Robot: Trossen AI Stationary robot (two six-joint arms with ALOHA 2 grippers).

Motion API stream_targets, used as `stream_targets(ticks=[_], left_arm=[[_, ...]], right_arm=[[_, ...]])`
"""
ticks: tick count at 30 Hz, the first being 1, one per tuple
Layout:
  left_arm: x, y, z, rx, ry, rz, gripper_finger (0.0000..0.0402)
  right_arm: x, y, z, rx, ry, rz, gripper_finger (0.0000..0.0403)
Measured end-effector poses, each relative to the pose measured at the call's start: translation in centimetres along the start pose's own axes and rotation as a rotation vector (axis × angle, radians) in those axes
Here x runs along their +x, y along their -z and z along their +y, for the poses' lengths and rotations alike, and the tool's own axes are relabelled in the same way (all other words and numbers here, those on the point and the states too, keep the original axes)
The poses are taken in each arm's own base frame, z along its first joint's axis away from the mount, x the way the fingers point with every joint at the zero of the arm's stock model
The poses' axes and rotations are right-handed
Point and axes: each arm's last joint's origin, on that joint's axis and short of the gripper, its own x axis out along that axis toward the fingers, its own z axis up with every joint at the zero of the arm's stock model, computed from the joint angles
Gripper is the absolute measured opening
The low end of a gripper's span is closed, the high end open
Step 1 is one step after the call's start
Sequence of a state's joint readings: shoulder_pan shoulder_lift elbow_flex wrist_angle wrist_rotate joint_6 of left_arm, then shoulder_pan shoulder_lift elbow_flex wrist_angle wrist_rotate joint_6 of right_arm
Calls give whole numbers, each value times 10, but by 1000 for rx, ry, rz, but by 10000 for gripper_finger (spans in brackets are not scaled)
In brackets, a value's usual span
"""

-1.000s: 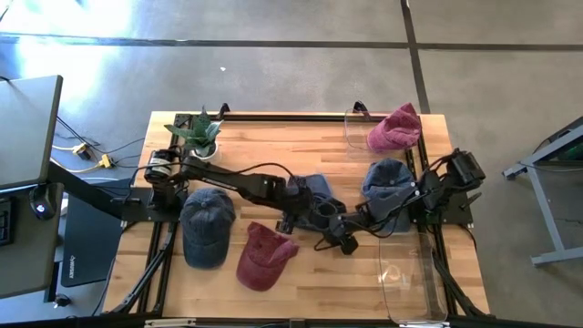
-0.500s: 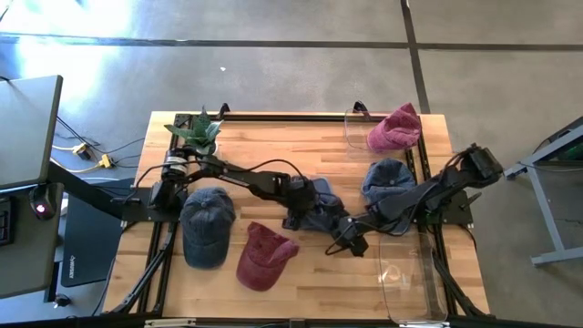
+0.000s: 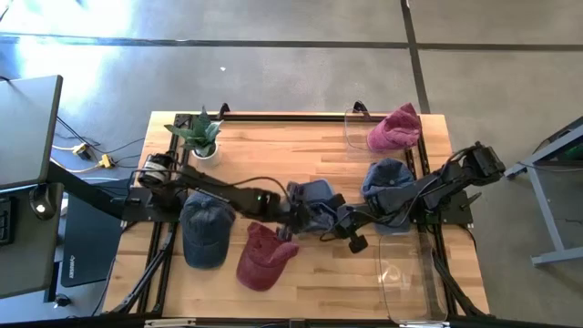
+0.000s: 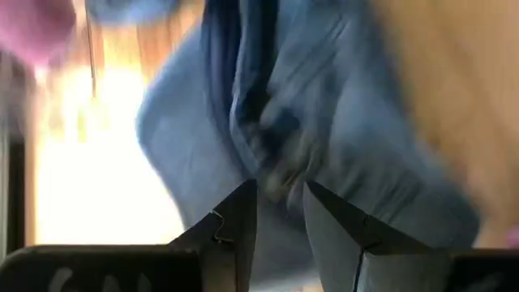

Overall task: Pick & Place hat
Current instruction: Put the middle blue cap into the bottom transparent bin

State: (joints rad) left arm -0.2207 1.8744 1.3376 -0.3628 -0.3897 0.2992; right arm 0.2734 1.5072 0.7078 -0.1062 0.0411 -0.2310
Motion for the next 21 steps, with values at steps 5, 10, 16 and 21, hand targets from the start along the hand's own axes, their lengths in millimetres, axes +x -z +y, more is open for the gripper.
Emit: stream_targets(ticks=[5,10,16,21], left_arm=[[-2,-17,-24,70,89,-148,98],[20,-15,-27,59,132,-180,107],[26,-9,-20,21,45,-114,182],[20,-18,-19,-55,3,-125,252]], right_arm=[[-7,0,-7,44,46,-3,26],[-15,-3,-7,46,54,-26,18],[-15,-2,-8,40,58,-25,20],[-14,0,-8,39,77,-4,27]])
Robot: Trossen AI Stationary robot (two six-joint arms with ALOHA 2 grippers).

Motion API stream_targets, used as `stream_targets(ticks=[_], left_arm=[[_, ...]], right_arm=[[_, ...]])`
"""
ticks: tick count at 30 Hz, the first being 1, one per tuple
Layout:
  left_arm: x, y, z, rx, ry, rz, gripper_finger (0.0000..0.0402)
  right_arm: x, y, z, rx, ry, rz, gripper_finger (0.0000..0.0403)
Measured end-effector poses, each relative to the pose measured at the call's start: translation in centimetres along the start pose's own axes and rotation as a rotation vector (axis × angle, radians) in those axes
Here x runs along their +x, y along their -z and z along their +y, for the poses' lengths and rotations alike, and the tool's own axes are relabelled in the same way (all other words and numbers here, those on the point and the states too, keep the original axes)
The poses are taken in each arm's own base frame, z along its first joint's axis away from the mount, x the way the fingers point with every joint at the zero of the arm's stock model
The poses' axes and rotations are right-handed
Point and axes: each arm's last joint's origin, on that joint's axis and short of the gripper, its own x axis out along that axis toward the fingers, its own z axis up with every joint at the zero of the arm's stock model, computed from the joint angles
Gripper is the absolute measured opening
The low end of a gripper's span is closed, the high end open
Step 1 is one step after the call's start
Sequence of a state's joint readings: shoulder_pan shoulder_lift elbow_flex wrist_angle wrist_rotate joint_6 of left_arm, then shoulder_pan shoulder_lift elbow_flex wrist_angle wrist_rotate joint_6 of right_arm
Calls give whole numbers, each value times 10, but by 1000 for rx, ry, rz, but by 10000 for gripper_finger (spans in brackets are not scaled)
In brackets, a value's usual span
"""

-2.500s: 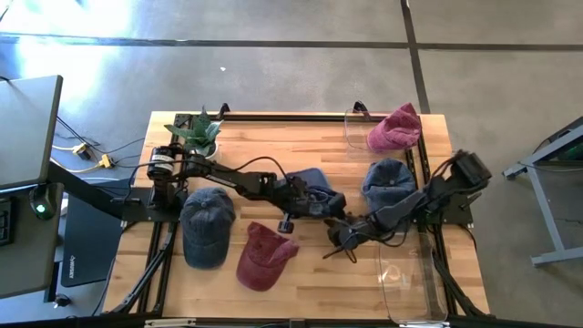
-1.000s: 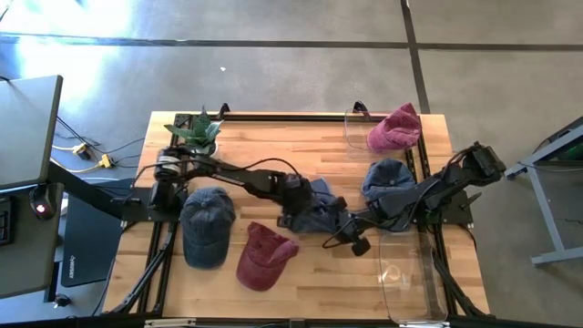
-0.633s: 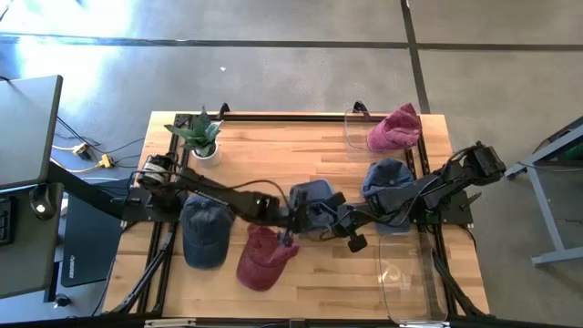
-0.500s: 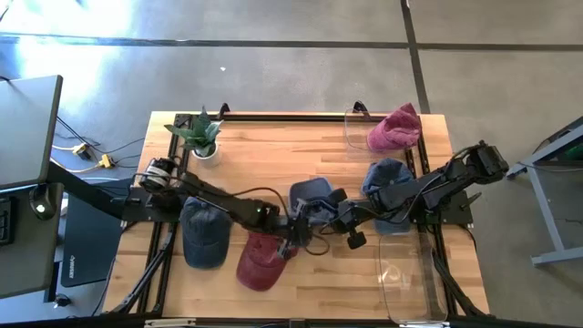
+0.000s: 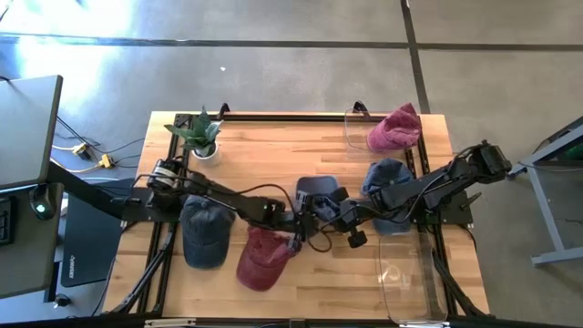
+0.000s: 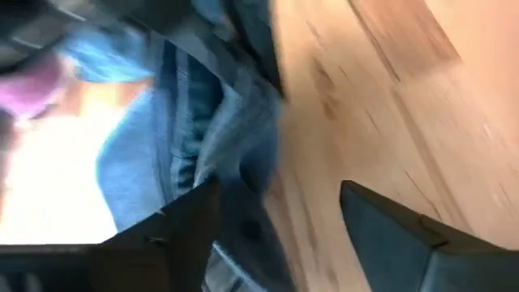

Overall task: Pick & Place hat
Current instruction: Put the middle blue cap into the bottom transparent bin

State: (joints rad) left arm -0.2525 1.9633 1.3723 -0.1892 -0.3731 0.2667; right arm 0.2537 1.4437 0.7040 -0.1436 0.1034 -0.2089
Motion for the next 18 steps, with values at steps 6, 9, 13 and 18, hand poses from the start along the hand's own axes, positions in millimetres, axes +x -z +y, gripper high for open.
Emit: stream_targets(ticks=[6,9,13,18], left_arm=[[13,7,0,-6,-67,54,275],[22,24,-6,41,-86,171,275],[21,24,-7,55,-75,191,272],[21,26,-10,100,-1,196,224]], right_arm=[[0,2,-1,1,-2,15,15],[0,3,0,1,-1,27,21],[0,3,0,-1,-3,33,24],[0,3,0,-10,-16,31,17]])
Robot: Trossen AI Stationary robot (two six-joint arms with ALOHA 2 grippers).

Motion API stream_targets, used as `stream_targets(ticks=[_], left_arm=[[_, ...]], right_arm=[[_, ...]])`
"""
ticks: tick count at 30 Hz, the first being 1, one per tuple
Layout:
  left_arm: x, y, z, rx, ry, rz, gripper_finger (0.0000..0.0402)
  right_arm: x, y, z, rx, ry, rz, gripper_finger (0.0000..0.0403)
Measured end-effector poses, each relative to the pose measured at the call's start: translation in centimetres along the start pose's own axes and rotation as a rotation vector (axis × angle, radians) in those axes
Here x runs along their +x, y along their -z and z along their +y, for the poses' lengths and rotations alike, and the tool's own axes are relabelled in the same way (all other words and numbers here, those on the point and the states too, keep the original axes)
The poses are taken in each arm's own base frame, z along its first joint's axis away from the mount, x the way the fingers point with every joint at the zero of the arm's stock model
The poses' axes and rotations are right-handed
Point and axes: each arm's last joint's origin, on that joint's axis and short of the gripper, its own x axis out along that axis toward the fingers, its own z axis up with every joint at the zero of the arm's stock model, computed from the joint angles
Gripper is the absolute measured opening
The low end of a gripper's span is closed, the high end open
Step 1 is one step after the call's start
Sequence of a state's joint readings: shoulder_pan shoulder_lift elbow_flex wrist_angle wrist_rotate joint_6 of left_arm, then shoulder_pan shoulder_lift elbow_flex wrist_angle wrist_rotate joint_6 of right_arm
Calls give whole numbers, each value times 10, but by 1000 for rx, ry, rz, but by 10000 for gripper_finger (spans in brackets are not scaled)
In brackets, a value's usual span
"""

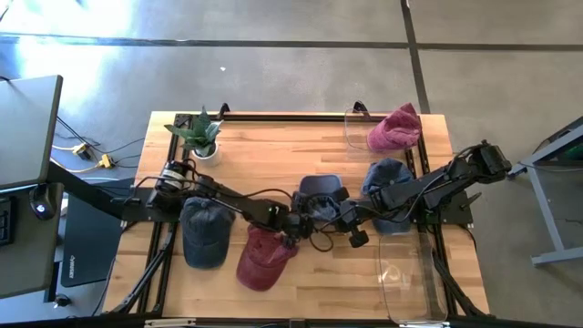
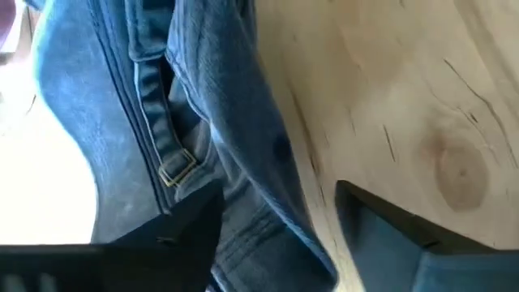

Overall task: Pick & Place hat
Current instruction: Put the middle blue cap into the bottom transparent bin

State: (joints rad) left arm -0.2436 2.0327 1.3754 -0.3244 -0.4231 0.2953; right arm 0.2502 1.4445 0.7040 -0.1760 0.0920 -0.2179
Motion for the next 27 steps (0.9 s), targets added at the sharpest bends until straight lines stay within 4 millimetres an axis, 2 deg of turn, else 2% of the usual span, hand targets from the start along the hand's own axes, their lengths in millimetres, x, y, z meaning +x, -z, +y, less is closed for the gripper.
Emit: stream_targets(ticks=[6,11,13,16,19,23,27], left_arm=[[0,3,-2,53,27,27,114],[0,9,-2,80,32,90,17],[-1,12,-2,71,18,117,9],[-1,14,-2,63,-19,151,21],[-1,16,-2,63,-22,162,24],[-1,16,-2,68,-23,168,12],[-2,16,-2,75,-42,176,3]], right_arm=[[0,-3,-1,-2,4,-34,42],[-2,-1,-1,-4,34,-4,98],[-4,1,-1,13,29,21,134],[-7,8,3,10,6,101,192],[-8,15,14,-78,-18,180,235],[-1,17,26,-222,42,230,245],[9,21,29,-297,76,285,224]])
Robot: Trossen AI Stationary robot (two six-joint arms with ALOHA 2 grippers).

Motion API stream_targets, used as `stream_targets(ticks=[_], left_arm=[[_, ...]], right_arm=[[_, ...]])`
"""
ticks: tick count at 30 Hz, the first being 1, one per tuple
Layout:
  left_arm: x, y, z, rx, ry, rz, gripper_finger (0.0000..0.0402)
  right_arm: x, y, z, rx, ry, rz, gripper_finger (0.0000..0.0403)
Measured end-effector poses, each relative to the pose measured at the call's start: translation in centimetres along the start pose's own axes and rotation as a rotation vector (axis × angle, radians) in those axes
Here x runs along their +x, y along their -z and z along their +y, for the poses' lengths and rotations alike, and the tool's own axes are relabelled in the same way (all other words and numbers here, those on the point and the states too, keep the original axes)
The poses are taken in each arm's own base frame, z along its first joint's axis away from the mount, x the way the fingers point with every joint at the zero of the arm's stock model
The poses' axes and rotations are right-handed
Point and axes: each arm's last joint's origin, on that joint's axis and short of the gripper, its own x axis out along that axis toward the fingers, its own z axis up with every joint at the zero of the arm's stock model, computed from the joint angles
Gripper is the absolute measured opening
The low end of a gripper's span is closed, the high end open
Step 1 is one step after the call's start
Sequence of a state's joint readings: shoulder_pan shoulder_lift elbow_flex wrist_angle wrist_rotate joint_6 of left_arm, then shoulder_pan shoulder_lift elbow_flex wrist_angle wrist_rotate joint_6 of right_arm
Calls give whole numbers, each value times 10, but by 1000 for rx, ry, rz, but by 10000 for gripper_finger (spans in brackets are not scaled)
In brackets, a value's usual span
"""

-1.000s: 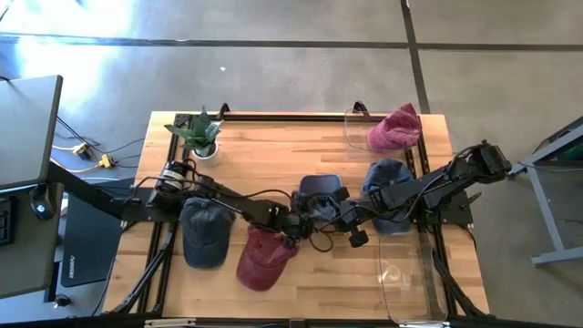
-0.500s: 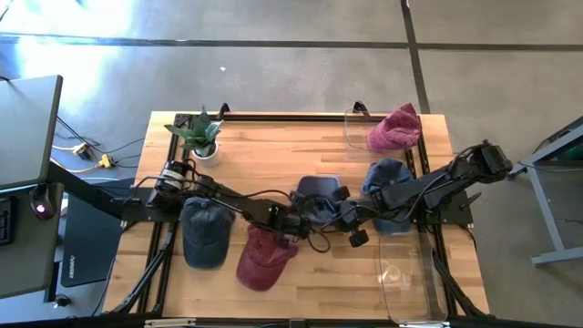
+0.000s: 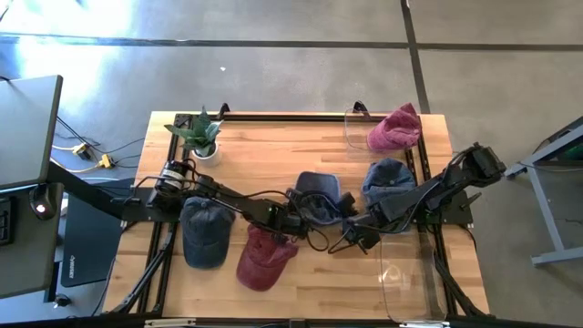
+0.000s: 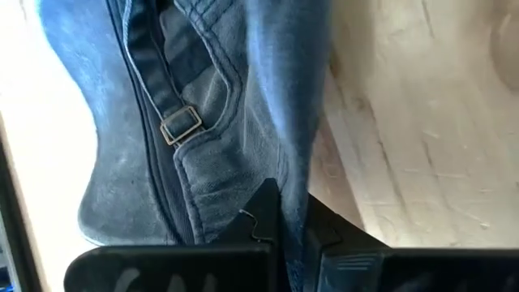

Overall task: Pick & Place hat
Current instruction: Put the middle blue cap into the bottom transparent bin

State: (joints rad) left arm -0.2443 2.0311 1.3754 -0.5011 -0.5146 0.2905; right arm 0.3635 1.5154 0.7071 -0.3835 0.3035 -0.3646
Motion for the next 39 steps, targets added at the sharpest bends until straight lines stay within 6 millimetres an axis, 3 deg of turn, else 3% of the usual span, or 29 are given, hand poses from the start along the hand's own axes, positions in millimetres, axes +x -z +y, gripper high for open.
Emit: stream_targets(ticks=[7,10,13,17,21,26,32,39], left_arm=[[-9,1,0,17,-9,13,5],[-9,1,0,18,-15,13,5],[-9,2,0,19,-15,16,5],[-9,1,0,8,-17,13,5],[-9,-1,1,-7,-21,-9,5],[-9,-3,0,-16,11,-36,5],[-9,-7,1,-38,21,-74,5],[-9,-13,4,-87,65,-150,5]], right_arm=[[1,12,-1,36,151,167,153],[-4,13,-5,118,234,230,146],[-10,10,-9,168,234,257,166],[-18,-3,-14,221,194,209,221],[-20,-22,-18,299,107,30,273],[-7,-27,-13,359,61,-206,282],[15,-8,-7,444,106,-353,232],[26,6,-13,520,59,-397,89]])
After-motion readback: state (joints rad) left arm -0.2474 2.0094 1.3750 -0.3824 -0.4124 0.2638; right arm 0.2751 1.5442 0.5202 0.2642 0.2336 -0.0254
